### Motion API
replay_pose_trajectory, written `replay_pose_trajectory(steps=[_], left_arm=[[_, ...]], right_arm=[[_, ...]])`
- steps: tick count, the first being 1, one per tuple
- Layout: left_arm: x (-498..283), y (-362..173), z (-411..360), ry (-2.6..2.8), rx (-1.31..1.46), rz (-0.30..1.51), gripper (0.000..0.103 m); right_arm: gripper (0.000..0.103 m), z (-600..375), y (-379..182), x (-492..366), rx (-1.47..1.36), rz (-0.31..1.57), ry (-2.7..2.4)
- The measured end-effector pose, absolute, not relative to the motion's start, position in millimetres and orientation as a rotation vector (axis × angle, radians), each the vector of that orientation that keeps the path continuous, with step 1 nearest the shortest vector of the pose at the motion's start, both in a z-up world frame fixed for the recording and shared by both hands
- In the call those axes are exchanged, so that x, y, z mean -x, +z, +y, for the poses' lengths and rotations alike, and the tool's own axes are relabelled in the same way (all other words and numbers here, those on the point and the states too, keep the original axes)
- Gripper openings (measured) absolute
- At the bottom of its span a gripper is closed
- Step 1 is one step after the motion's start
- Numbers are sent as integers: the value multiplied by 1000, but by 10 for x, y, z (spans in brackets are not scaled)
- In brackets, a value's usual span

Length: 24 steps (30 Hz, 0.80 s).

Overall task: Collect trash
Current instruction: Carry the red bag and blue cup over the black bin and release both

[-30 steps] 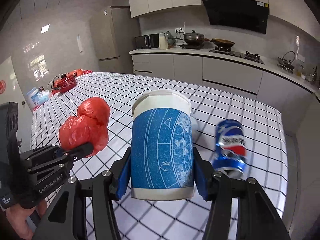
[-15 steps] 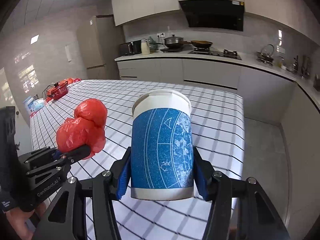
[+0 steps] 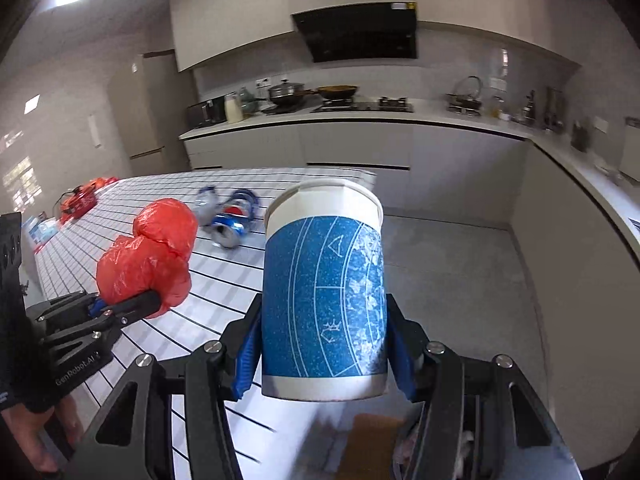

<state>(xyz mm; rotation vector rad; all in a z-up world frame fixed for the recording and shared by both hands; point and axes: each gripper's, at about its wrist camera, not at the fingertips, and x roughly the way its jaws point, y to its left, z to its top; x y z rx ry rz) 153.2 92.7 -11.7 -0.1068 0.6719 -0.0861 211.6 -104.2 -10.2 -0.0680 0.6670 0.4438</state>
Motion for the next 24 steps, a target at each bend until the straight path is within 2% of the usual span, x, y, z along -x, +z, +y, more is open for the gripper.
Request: replay_pose_trajectory(steps=[14,24], left_arm=[[-1601,-314,-307,-260,53,736,17],[-1548,-747,-932,-344,36,819,17]], right_arm=[[57,-2501,-377,-1865,53,710,315],[57,-3159,-838,-1818,119,777,325]])
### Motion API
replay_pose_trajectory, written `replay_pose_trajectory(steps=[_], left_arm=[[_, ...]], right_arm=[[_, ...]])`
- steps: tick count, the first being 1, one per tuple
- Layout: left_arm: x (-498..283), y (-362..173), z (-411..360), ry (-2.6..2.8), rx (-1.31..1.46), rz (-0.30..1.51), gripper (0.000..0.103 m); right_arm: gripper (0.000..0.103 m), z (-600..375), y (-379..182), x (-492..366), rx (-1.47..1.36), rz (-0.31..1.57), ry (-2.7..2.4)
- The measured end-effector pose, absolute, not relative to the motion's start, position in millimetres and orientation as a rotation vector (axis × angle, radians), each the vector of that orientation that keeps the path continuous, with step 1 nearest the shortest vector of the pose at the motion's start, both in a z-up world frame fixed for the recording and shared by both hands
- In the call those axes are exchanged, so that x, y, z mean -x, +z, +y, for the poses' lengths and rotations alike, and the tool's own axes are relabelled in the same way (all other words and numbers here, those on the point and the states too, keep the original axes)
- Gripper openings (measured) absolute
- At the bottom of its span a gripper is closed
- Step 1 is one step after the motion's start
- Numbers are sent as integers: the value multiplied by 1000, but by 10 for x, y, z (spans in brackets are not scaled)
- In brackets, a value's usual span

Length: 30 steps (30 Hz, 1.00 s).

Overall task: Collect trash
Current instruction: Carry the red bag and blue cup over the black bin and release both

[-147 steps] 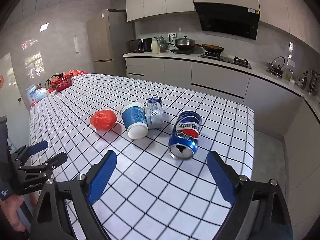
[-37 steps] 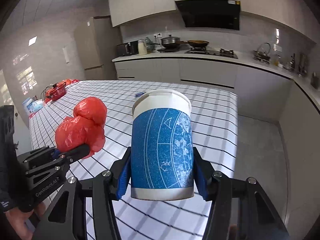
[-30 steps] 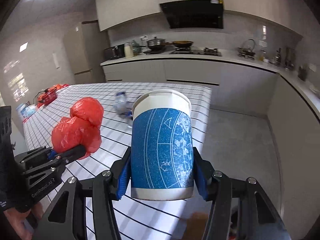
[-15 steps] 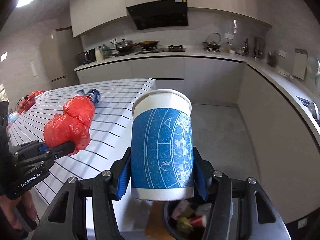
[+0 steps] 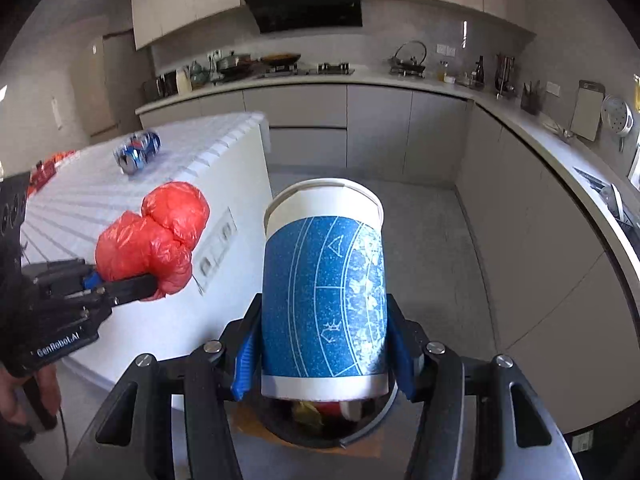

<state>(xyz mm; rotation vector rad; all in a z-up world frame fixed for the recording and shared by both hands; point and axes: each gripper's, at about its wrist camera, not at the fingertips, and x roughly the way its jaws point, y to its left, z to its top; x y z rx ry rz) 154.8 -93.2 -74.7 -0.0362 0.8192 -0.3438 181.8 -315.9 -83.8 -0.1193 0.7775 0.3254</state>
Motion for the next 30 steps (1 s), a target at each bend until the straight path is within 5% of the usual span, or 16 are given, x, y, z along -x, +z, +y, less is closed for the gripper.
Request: replay_pose_trajectory(steps=[22,24,25,26,30], left_arm=[[-1789,-2056,-1486,-362,16,1073,17],[-1762,-2091,-1485,-393,66,1037,30],[-1764,-2136,-1470,-361,67,1051,68],[-1756,-2174,-1427,-302,64,1067,90],[-1640,-2138,-1277,-255,64,1048,96]], right_arm=[[61,-3265,-2506,-2414,346,1035,599],[64,-3256,-2606,-2448,388,1031,622],[86,-3259,-2656,-2454,402,1023,634],[103,-3280,-2726,-2469,441,1025,609],[103,-3523,-2720,-2527,422,1025,522]])
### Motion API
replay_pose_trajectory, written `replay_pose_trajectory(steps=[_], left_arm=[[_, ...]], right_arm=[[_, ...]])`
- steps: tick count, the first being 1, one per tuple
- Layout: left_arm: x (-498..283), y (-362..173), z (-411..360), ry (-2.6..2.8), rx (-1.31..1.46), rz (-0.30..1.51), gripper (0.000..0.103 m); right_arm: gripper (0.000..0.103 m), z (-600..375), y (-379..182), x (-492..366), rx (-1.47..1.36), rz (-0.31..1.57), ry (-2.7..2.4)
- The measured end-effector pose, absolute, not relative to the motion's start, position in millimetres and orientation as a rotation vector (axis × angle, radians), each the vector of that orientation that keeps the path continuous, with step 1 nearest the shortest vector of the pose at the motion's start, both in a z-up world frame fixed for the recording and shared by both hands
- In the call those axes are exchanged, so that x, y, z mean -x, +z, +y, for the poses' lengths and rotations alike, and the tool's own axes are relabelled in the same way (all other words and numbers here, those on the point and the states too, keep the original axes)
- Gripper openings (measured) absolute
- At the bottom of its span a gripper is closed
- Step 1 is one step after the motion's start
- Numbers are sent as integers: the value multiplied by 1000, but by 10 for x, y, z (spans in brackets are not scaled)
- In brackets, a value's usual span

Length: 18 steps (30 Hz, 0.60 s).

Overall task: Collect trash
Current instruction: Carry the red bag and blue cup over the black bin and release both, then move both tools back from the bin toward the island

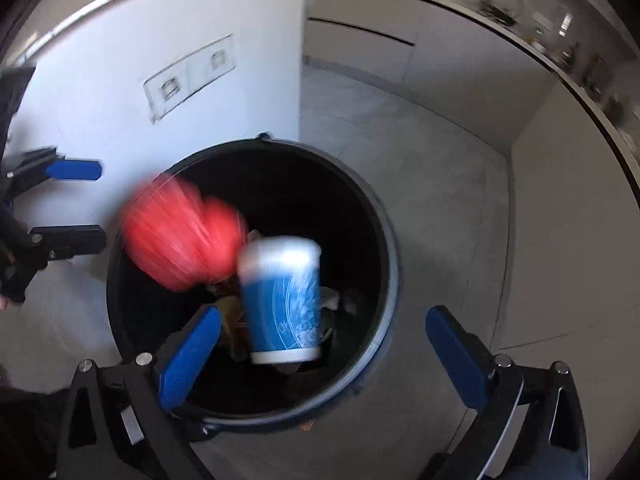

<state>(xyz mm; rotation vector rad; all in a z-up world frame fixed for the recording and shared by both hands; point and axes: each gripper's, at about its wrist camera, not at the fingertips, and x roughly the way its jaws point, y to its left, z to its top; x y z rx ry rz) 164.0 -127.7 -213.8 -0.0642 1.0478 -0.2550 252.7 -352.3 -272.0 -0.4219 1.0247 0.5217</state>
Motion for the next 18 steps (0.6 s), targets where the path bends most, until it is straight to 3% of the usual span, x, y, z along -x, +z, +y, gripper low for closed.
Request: replay_pose_trajectory(steps=[18], left_arm=[[-1536,-1650,-1197,-133,48,933,100]], right_arm=[[103,-3584,-2196,-2343,322,934,411]])
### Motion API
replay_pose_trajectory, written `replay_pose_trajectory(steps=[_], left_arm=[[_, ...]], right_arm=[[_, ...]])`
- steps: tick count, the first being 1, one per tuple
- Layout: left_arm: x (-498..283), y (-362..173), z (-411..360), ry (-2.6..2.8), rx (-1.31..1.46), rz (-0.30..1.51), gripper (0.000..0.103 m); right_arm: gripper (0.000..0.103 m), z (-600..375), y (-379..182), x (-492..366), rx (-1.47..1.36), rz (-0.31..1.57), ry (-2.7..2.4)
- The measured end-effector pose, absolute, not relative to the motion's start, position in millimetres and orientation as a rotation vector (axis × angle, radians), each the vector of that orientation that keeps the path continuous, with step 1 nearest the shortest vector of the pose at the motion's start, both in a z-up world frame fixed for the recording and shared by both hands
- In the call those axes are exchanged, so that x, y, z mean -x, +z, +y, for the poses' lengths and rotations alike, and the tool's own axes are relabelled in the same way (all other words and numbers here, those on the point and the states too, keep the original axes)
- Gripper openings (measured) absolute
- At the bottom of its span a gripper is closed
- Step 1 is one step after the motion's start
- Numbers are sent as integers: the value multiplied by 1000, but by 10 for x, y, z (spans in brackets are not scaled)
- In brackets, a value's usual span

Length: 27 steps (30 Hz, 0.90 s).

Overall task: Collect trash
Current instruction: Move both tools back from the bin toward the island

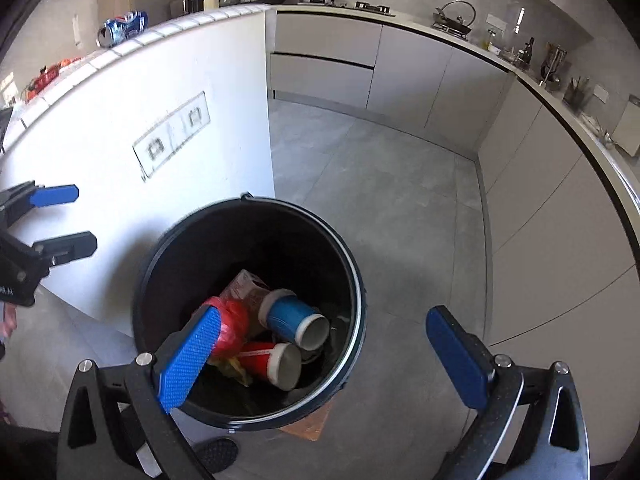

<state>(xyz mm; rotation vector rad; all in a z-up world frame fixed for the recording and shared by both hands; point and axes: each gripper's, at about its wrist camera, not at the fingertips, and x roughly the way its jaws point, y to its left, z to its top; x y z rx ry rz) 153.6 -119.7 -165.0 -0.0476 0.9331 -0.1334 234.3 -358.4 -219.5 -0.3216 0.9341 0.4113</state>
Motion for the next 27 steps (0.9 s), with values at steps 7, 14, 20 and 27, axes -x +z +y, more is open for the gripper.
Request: replay_pose_trajectory(steps=[7,14,20,27], left_arm=[[-1451,-1408,-1090,-80,52,917,100],[-1249,-959,-944,-52,66,825,100],[-1161,-787,-790,-25,88,771,100],[-1055,-527,-448,37,121,710,100]], right_arm=[[103,-3534,-1940,-2188,271,929,375],[103,-3357,-1520,-1996,231,878,341],[103,-3160,-1163,-1920,198,810,350],[103,-2785,-773,-1862,200,729,410]])
